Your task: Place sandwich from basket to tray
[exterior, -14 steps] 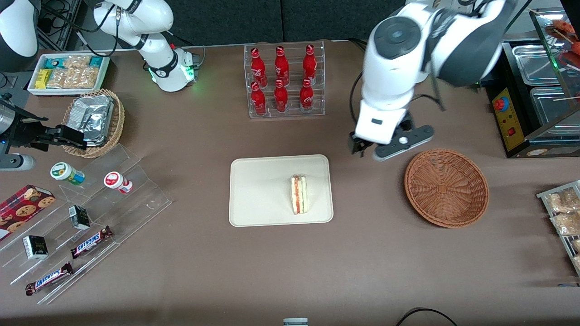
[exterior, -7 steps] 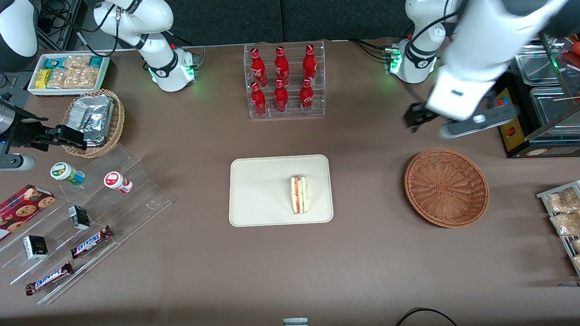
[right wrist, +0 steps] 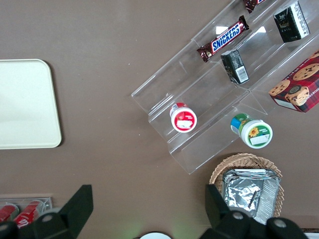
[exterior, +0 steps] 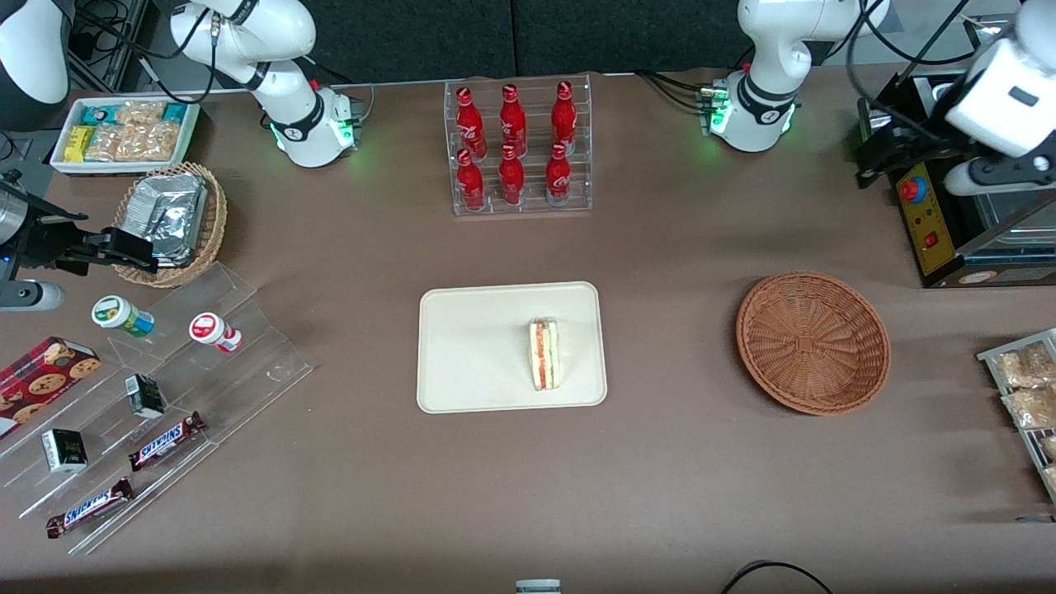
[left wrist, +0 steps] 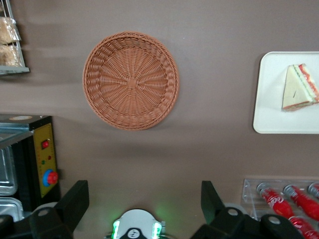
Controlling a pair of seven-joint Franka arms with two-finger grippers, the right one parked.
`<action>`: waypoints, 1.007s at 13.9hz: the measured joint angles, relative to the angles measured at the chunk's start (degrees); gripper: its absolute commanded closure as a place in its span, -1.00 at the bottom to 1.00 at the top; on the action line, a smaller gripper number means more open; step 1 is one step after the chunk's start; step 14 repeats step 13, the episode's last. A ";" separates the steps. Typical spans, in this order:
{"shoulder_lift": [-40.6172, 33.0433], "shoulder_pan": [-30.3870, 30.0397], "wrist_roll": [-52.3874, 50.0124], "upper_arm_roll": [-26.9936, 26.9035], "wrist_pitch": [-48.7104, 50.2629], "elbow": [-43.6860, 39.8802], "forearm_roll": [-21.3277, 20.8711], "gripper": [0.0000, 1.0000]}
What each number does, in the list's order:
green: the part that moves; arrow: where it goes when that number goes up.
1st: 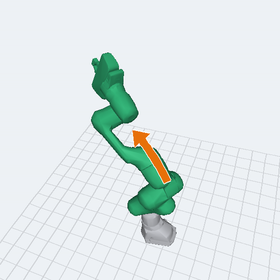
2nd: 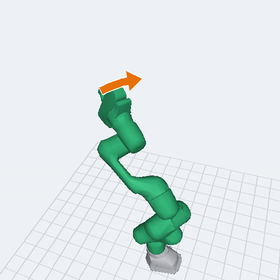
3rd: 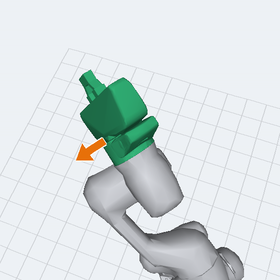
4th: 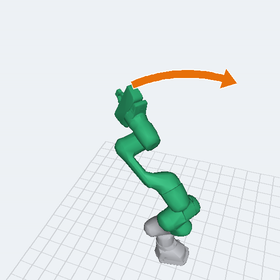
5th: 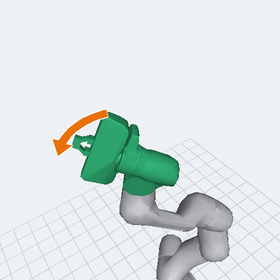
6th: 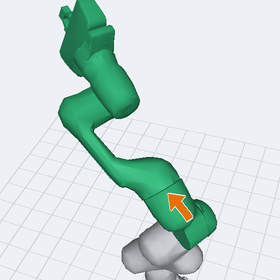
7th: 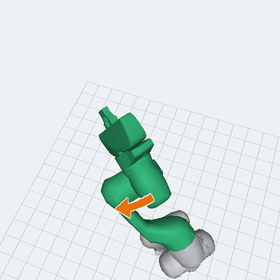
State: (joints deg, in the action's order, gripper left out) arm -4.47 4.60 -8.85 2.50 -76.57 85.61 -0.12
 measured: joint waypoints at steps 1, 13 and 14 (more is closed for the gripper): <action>-0.72 0.01 1.04 -0.78 0.08 0.48 0.00 -0.99; -3.26 -0.01 5.80 -4.15 -2.75 6.72 -0.37 -0.99; -3.26 -0.01 5.80 -4.15 -2.75 6.72 -0.37 -0.99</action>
